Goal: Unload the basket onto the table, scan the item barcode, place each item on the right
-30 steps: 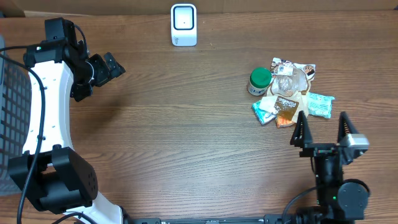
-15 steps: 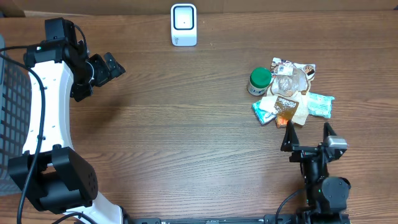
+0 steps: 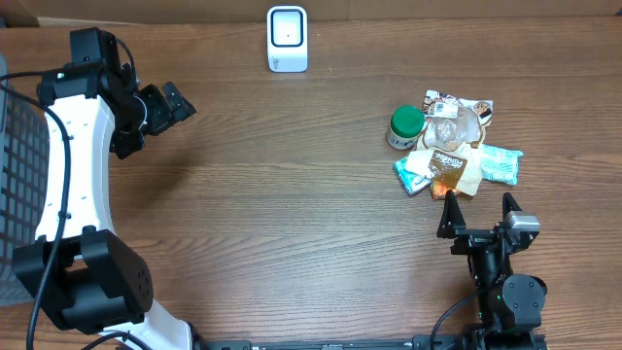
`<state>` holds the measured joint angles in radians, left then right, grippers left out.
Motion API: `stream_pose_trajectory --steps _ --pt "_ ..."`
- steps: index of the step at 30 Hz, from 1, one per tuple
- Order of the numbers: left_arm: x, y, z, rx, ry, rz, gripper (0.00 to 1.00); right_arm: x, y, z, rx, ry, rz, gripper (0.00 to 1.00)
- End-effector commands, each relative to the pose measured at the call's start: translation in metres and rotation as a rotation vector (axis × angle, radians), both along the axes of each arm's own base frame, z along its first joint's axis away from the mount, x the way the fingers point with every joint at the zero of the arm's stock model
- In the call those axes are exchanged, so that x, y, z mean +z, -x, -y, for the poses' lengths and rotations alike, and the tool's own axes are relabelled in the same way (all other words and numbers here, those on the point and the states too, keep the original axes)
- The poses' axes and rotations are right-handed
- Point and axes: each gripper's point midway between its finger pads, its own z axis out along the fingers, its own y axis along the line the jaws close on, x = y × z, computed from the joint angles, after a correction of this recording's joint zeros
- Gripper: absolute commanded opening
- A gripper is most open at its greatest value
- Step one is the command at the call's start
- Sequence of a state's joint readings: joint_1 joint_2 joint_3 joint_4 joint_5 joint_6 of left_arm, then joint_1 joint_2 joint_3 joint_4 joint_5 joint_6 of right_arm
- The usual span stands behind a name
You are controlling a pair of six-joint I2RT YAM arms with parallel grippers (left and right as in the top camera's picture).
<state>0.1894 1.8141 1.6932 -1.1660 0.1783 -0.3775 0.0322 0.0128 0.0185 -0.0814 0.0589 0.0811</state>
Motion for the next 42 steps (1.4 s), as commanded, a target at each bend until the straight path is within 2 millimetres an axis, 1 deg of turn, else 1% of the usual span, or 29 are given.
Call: stream_pose_trajectory --steps 1,12,14,17,19,21,23,26,28,29,31,34,36,38,42 --pt "0.004 -0.002 0.002 -0.012 -0.010 0.014 1.00 -0.002 0.000 0.001 -0.006 0.003 0.003 1.00" --pt "0.004 -0.002 0.002 -0.012 -0.010 0.014 0.99 -0.002 0.000 0.001 -0.006 0.003 0.003 1.00" --pt "0.012 -0.001 0.002 -0.012 -0.014 0.032 0.99 -0.002 0.000 0.002 -0.006 0.003 0.003 1.00" --pt "0.039 0.004 0.008 -0.025 -0.027 0.103 0.99 -0.002 0.000 0.002 -0.006 0.003 0.003 1.00" --pt "0.066 0.011 0.014 -0.038 -0.040 0.173 1.00 -0.002 0.000 0.001 -0.006 0.003 0.003 1.00" --pt "0.093 0.022 0.008 -0.055 -0.136 0.240 1.00 -0.002 0.000 0.001 -0.006 0.003 0.003 1.00" --pt "0.121 0.036 0.008 -0.048 -0.185 0.310 1.00 -0.002 0.000 0.002 -0.006 0.003 0.003 1.00" --pt "0.158 0.060 0.018 -0.058 -0.204 0.421 1.00 -0.002 0.000 0.001 -0.006 0.003 0.003 1.00" --pt "0.174 0.077 0.022 -0.062 -0.216 0.477 1.00 -0.002 0.000 0.002 -0.006 0.003 0.003 1.00" --pt "0.181 0.087 0.020 -0.056 -0.242 0.504 0.99 -0.002 0.000 0.002 -0.006 0.003 0.003 1.00" --pt "0.190 0.102 0.014 -0.027 -0.283 0.562 1.00 -0.002 0.000 0.002 -0.006 0.003 0.003 1.00" --pt "0.194 0.120 0.008 0.010 -0.335 0.672 1.00 -0.002 0.000 0.001 -0.006 0.003 0.003 1.00" --pt "0.196 0.129 0.009 -0.009 -0.373 0.772 1.00 -0.002 0.000 0.001 -0.006 0.003 0.003 1.00" --pt "0.196 0.135 0.013 -0.040 -0.405 0.869 1.00 -0.002 0.000 0.001 -0.006 0.003 0.003 1.00" --pt "0.198 0.143 0.031 -0.172 -0.494 1.082 1.00 -0.002 0.000 0.002 -0.006 0.003 0.003 1.00"
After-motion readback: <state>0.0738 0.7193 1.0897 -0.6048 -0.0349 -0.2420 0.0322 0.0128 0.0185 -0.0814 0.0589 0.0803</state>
